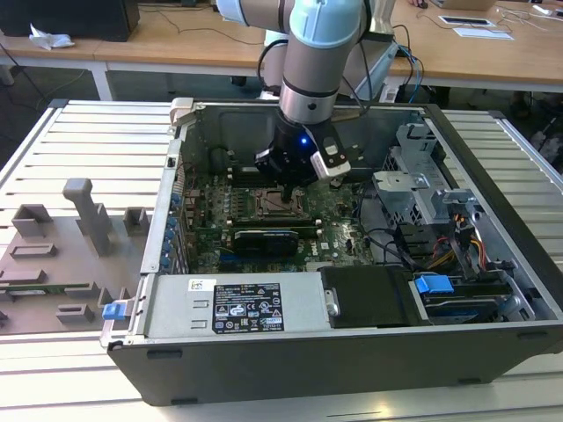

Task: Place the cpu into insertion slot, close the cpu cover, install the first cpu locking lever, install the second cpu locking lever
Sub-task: 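Install the first cpu locking lever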

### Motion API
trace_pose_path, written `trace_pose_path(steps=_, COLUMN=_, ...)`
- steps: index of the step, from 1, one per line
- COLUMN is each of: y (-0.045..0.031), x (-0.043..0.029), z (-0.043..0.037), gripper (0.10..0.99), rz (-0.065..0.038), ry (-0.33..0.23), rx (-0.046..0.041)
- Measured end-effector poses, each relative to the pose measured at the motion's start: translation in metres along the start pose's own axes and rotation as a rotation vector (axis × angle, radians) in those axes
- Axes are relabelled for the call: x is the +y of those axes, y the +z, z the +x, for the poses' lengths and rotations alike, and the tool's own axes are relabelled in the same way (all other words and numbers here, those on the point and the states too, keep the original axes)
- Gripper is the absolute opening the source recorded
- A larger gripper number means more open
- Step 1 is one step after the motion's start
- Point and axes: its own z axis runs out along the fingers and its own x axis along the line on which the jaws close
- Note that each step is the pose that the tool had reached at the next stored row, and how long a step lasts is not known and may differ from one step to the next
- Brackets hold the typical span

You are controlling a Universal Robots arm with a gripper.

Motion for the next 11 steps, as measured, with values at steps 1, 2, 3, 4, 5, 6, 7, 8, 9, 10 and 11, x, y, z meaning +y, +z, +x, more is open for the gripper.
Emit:
trace_pose_path(steps=1, y=-0.0006, x=0.0, z=0.0, gripper=0.106, rz=0.0, ry=0.0, rx=-0.0001)
trace_pose_path(steps=2, y=-0.002, x=0.0001, z=0.0001, gripper=0.106, rz=0.0, ry=0.0, rx=-0.0001)
trace_pose_path(steps=3, y=-0.0027, x=0.0001, z=0.0002, gripper=0.106, rz=0.0, ry=0.0, rx=-0.0002)
trace_pose_path(steps=4, y=-0.0037, x=0.0001, z=0.0002, gripper=0.106, rz=0.0, ry=0.0, rx=-0.0001)
trace_pose_path(steps=5, y=-0.0054, x=0.0002, z=0.0003, gripper=0.106, rz=0.0, ry=0.0, rx=-0.0002)
trace_pose_path(steps=6, y=-0.0063, x=0.0003, z=0.0004, gripper=0.106, rz=0.0, ry=0.0, rx=-0.0001)
trace_pose_path(steps=7, y=-0.0068, x=0.0003, z=0.0004, gripper=0.106, rz=0.0, ry=0.0, rx=-0.0001)
trace_pose_path(steps=8, y=-0.0073, x=0.0003, z=0.0004, gripper=0.106, rz=0.0, ry=0.0, rx=-0.0001)
trace_pose_path(steps=9, y=-0.0079, x=0.0003, z=0.0005, gripper=0.106, rz=0.0, ry=0.0, rx=-0.0001)
trace_pose_path(steps=10, y=-0.0094, x=0.0004, z=0.0006, gripper=0.106, rz=0.0, ry=0.0, rx=-0.0001)
trace_pose_path(steps=11, y=-0.0115, x=0.0005, z=0.0007, gripper=0.106, rz=0.0, ry=0.0, rx=-0.0001)
